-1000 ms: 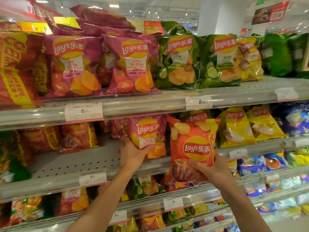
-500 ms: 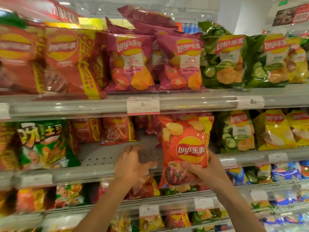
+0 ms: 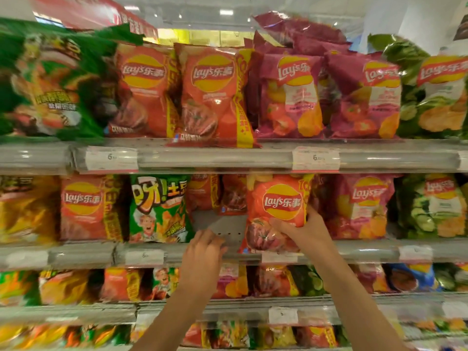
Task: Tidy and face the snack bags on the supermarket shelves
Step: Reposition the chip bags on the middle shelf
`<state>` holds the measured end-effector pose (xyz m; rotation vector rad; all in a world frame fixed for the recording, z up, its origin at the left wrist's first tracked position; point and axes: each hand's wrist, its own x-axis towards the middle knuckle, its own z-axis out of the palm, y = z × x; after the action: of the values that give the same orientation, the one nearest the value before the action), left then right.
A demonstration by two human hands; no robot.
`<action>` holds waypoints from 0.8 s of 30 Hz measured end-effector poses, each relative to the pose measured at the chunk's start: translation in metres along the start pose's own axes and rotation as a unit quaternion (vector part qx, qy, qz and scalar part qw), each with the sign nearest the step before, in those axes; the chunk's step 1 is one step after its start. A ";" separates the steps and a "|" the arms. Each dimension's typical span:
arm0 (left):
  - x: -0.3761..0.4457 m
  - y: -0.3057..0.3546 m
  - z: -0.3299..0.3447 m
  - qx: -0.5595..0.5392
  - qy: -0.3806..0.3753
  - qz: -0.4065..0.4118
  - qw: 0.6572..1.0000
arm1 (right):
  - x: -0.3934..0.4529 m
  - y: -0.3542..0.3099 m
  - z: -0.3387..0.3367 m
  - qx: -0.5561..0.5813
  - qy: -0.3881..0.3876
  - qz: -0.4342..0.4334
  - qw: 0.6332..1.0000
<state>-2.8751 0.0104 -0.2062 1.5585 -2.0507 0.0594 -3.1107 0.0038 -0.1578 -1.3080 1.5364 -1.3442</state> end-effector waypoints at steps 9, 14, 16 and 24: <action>0.005 0.000 -0.001 -0.038 0.004 -0.042 0.998 | 0.048 0.002 0.033 -0.020 -0.013 -0.006 1.000; 0.006 0.001 0.005 -0.052 0.026 -0.048 0.997 | 0.052 0.018 0.031 -0.016 -0.062 0.028 0.998; 0.006 0.001 0.007 -0.055 0.032 -0.053 0.997 | 0.053 0.015 0.027 -0.011 -0.085 0.032 0.996; 0.004 0.005 0.008 -0.053 0.050 -0.055 0.996 | 0.047 0.015 0.023 -0.031 -0.097 0.015 0.995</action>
<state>-2.8835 0.0058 -0.2100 1.5682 -1.8574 -0.0129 -3.1037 -0.0480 -0.1722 -1.4045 1.4683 -1.1213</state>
